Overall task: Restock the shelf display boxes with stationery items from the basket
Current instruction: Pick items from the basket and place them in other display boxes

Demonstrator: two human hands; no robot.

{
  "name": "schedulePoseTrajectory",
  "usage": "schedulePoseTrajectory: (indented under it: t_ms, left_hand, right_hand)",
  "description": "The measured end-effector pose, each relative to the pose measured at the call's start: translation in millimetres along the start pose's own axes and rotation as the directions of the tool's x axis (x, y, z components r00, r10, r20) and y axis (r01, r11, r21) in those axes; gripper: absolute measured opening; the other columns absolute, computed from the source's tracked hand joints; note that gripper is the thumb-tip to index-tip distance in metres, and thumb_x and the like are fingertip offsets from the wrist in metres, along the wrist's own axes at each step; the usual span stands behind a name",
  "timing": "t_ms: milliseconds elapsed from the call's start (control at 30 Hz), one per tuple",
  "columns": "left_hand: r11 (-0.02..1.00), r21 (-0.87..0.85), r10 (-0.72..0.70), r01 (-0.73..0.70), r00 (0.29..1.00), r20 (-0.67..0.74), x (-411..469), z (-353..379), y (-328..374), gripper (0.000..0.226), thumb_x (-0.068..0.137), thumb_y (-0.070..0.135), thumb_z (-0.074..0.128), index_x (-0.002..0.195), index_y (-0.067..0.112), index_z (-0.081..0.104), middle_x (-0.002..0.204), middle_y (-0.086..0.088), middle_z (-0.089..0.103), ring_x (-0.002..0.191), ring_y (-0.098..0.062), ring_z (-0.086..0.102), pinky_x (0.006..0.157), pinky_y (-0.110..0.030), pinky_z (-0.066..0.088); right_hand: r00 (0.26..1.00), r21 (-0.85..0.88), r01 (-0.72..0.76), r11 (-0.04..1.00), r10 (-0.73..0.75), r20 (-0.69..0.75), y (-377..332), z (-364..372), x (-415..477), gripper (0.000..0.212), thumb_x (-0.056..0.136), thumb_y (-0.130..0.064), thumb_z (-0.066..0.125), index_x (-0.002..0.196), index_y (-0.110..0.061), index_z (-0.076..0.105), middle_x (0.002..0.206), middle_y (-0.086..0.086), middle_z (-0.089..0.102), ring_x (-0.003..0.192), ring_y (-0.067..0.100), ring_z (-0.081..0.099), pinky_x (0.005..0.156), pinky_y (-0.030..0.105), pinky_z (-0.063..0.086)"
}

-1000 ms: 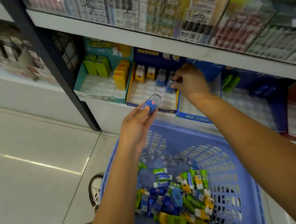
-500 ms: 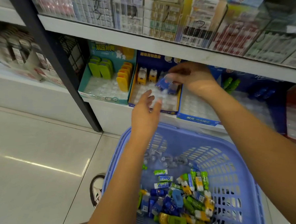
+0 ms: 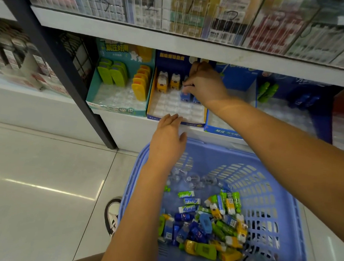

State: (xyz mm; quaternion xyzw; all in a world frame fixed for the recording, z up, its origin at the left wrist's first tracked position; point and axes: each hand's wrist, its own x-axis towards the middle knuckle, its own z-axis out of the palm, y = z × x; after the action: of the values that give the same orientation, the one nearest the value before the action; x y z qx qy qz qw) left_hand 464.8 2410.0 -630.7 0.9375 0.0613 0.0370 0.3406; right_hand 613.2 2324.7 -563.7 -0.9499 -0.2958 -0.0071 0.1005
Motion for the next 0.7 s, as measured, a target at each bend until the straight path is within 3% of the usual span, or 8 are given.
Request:
schedulePoseTrajectory:
  t_ms: [100,167,233,300,367,433,567,700]
  left_hand:
    - [0.99,-0.13,0.038,-0.061,0.984,-0.173,-9,1,3,0.037,0.096,0.019,0.052,0.131,0.011,0.055,0.138,-0.005,0.053,0.133,-0.018,0.041,0.103,-0.023,0.033]
    - [0.968,-0.231,0.028,-0.096,0.959,-0.282,-18,6,3,0.021,0.095,0.021,0.053,0.109,0.013,0.067,0.108,-0.005,0.068,0.1,-0.018,0.061,0.082,-0.025,0.045]
    - [0.976,-0.217,-0.013,-0.018,0.99,-0.142,-24,21,-4,0.021,0.094,0.021,0.052,0.081,0.011,0.064,0.075,-0.008,0.066,0.07,-0.024,0.059,0.063,-0.033,0.045]
    - [0.992,-0.051,-0.102,0.112,0.98,0.172,-27,47,-16,0.026,0.092,0.015,0.05,0.067,0.008,0.054,0.067,-0.014,0.059,0.065,-0.032,0.054,0.062,-0.039,0.042]
    - [0.98,0.166,-0.177,0.108,0.857,0.483,-38,76,-28,0.02,0.091,0.012,0.048,0.08,0.001,0.062,0.089,-0.021,0.066,0.085,-0.034,0.061,0.075,-0.04,0.047]
    - [0.962,0.271,-0.216,0.026,0.681,0.7,-58,106,-43,0.024,0.094,0.008,0.048,0.104,-0.003,0.065,0.109,-0.022,0.064,0.101,-0.034,0.06,0.086,-0.041,0.048]
    - [0.9,0.435,-0.383,-0.02,0.439,0.813,-97,145,-67,0.031,0.095,0.0,0.046,0.125,0.0,0.053,0.126,-0.021,0.055,0.112,-0.035,0.056,0.091,-0.041,0.048]
    - [0.822,0.568,-0.465,0.051,0.636,0.616,-88,143,-87,0.025,0.098,0.006,0.044,0.119,0.002,0.056,0.123,-0.016,0.059,0.112,-0.03,0.058,0.091,-0.038,0.047]
  right_hand:
    - [0.998,0.033,-0.066,0.997,0.066,0.016,-4,-1,-7,0.041,0.091,-0.023,0.06,0.128,-0.007,0.055,0.129,0.016,0.046,0.121,0.029,0.042,0.094,0.03,0.037]
    - [0.999,0.083,-0.027,0.996,0.031,-0.041,-4,-1,-36,0.039,0.091,-0.025,0.059,0.128,-0.011,0.056,0.127,0.014,0.047,0.112,0.026,0.046,0.09,0.029,0.037]
    - [0.994,0.199,-0.009,0.98,0.03,-0.105,-1,10,-81,0.026,0.09,-0.026,0.06,0.111,-0.011,0.063,0.106,0.011,0.058,0.088,0.018,0.051,0.078,0.029,0.042]
    - [0.992,0.284,-0.125,0.951,0.119,0.039,7,38,-131,0.016,0.088,-0.027,0.062,0.093,-0.013,0.066,0.089,0.006,0.064,0.077,0.015,0.053,0.072,0.03,0.045]
    - [0.895,0.221,-0.326,0.919,0.225,0.386,18,79,-176,0.02,0.086,-0.029,0.065,0.097,-0.013,0.067,0.099,0.007,0.068,0.088,0.02,0.06,0.077,0.028,0.047]
    - [0.696,0.095,-0.413,0.906,0.247,0.675,26,124,-215,0.036,0.086,-0.029,0.067,0.117,-0.013,0.061,0.119,0.009,0.063,0.107,0.024,0.059,0.089,0.033,0.047]
    - [0.525,0.024,-0.39,0.921,0.2,0.827,31,188,-267,0.066,0.082,-0.031,0.07,0.14,-0.017,0.042,0.139,0.014,0.045,0.122,0.031,0.048,0.097,0.037,0.044]
    - [0.541,0.038,-0.357,0.933,0.173,0.823,33,212,-281,0.066,0.074,-0.026,0.076,0.13,-0.015,0.043,0.128,0.014,0.051,0.11,0.031,0.053,0.079,0.034,0.046]
